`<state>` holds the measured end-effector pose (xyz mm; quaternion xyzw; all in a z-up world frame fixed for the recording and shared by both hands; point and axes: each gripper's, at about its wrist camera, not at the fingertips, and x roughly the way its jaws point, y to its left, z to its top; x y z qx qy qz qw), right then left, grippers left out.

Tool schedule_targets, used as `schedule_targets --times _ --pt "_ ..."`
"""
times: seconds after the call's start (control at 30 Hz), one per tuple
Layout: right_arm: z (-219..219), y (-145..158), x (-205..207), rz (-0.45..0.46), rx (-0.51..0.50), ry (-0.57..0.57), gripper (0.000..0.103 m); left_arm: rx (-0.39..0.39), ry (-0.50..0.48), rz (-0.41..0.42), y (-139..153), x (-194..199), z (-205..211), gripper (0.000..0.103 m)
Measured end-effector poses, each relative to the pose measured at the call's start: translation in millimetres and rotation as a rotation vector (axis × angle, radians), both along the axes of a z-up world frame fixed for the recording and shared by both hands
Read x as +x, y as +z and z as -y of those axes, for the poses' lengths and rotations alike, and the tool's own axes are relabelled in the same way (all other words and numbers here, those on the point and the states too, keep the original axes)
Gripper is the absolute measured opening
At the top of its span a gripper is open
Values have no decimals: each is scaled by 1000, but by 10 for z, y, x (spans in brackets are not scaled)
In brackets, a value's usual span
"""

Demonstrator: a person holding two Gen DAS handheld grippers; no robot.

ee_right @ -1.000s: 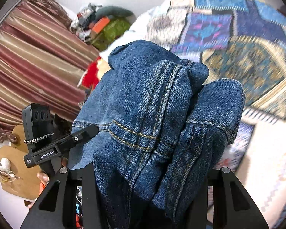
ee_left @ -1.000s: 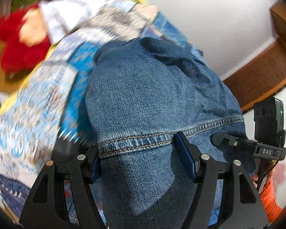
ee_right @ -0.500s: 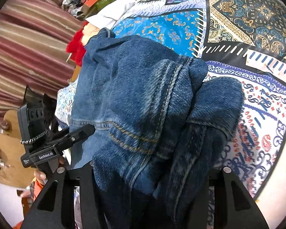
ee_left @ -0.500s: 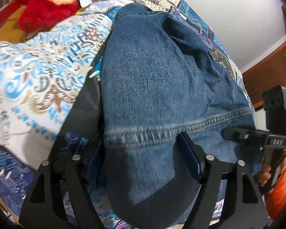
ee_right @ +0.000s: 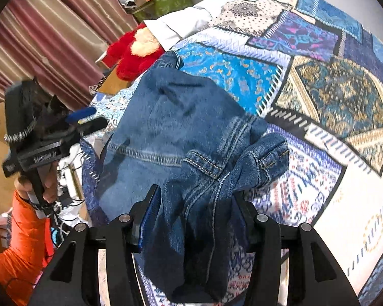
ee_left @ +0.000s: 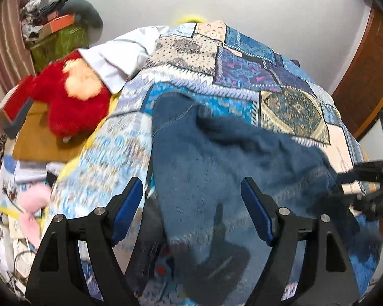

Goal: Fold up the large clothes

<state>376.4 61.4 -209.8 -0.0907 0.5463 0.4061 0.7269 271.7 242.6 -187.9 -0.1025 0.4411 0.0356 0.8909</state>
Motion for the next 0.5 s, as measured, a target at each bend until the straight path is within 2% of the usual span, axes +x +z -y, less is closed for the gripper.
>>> schedule_targets --times 0.17,0.27,0.43,0.5 --pt "38 -11 65 62 -42 0 49 7 -57 -40 -220 481 128 79" --pt "239 -12 150 39 -23 -38 51 32 -73 -90 -428 706 198 79" --pt "345 198 218 105 16 -65 53 157 -57 -103 -591 993 334 88" --pt "251 246 257 116 44 -56 61 175 -53 -115 -599 1031 364 88"
